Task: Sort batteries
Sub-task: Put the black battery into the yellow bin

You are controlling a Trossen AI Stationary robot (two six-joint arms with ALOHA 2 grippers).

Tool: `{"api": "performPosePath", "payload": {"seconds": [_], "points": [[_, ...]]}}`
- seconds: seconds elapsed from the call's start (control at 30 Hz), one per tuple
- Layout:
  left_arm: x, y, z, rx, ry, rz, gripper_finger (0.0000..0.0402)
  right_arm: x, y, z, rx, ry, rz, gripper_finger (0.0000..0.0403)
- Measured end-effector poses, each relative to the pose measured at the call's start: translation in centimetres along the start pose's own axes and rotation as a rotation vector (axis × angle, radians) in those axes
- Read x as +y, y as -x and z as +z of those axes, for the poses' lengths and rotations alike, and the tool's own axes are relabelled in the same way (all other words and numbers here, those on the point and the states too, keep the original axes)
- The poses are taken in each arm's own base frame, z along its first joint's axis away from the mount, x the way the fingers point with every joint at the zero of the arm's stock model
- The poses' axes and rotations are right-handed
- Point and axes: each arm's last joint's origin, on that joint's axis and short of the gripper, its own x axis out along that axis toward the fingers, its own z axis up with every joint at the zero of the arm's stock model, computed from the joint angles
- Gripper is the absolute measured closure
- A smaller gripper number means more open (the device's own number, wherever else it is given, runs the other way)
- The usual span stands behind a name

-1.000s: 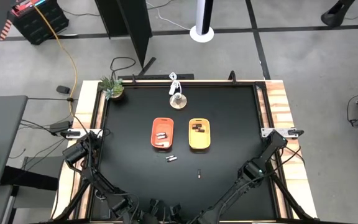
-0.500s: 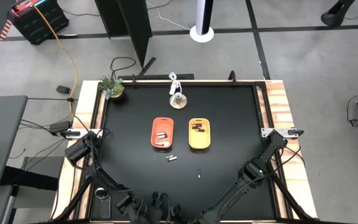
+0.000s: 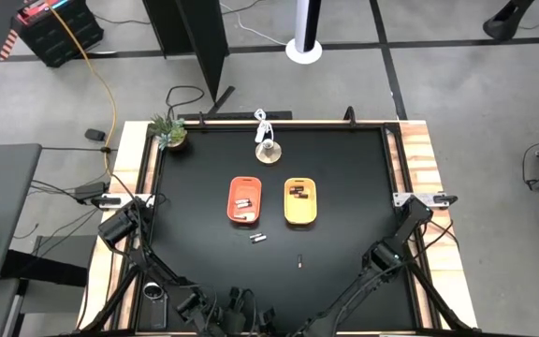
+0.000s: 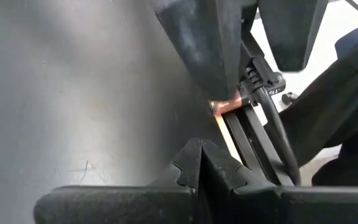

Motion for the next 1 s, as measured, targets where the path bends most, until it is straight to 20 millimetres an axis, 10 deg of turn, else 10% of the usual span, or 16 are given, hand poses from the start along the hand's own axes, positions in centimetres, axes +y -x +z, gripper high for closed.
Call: {"api": "performPosePath", "payload": {"seconds": [0.67, 1.0], "points": [[0.2, 0.0, 0.2, -0.016, 0.000, 0.026, 0.0398, 4.6, 5.6, 0.2, -0.076, 0.045, 0.068, 0.0159], [0.0, 0.1, 0.8, -0.070, 0.040, 0.006, 0.0398, 6.4, 5.7, 0.1, -0.115, -0.041, 0.252, 0.0347]]}}
